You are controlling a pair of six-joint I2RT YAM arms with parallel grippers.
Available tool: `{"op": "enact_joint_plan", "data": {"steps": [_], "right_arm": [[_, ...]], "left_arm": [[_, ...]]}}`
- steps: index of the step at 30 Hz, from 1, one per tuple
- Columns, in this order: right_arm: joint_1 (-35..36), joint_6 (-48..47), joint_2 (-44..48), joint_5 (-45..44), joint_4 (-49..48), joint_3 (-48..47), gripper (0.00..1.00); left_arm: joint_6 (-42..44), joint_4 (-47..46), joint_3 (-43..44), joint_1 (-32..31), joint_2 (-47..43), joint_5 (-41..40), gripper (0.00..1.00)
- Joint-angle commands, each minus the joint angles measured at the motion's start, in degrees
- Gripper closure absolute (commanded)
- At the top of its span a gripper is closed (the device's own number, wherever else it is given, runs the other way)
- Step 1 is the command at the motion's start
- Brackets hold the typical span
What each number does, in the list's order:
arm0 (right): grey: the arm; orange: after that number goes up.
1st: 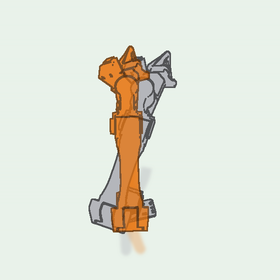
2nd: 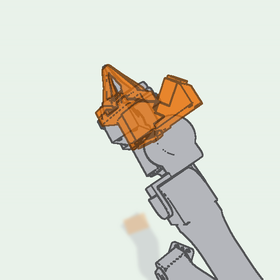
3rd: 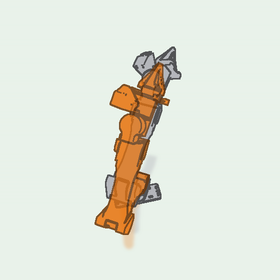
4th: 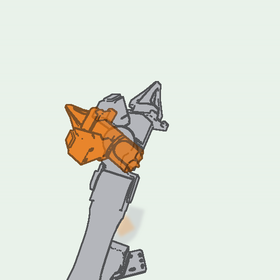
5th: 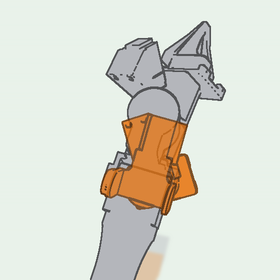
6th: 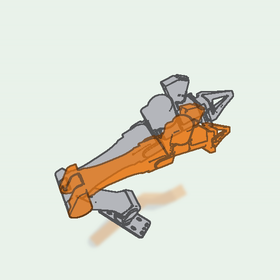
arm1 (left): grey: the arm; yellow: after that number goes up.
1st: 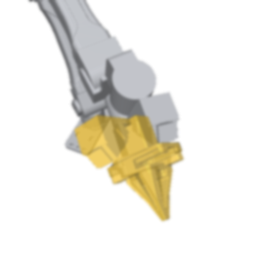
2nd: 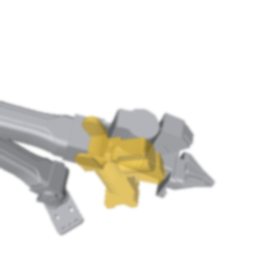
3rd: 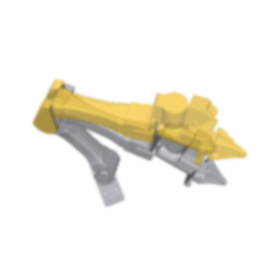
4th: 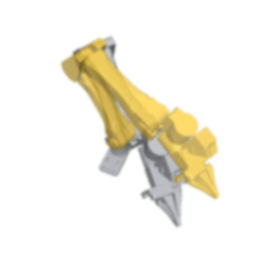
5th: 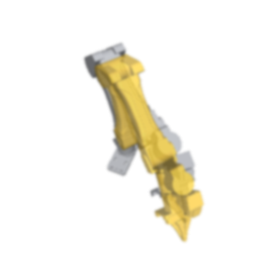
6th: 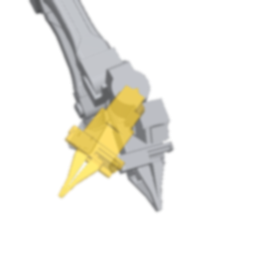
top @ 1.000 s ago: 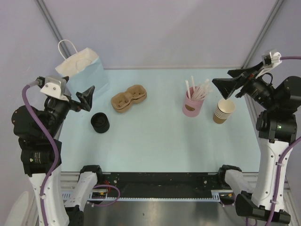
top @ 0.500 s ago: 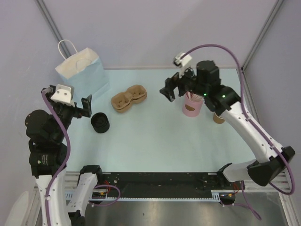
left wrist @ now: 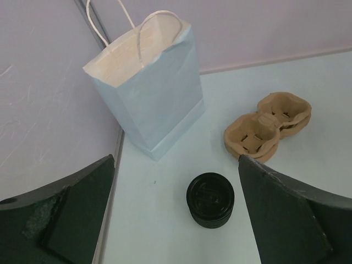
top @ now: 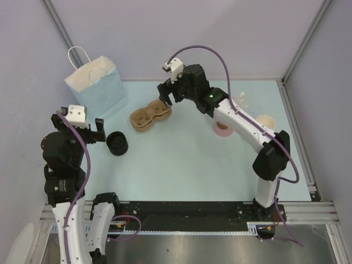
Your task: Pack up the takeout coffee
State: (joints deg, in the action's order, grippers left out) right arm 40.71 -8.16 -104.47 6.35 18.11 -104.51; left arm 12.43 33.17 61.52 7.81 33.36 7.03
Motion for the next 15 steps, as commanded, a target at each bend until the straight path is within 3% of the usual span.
{"op": "enact_joint_plan", "data": {"steps": [1,5,15], "right_arm": [[1.57,-0.19,-6.79,-4.24,-0.54,-8.24,0.0],[0.78,2.79,-13.47,-4.33,1.22,-16.05,0.0],[0.25,5.87,-22.7,2.96,1.23,-20.11,0.0]], "left_arm": [[-2.58,-3.37,-1.31,3.51,-1.98,1.66,0.01],[-3.46,-4.42,-3.24,7.03,-2.69,4.39,0.01],[-4.87,-5.31,-5.44,14.94,-3.57,11.51,0.01]]}}
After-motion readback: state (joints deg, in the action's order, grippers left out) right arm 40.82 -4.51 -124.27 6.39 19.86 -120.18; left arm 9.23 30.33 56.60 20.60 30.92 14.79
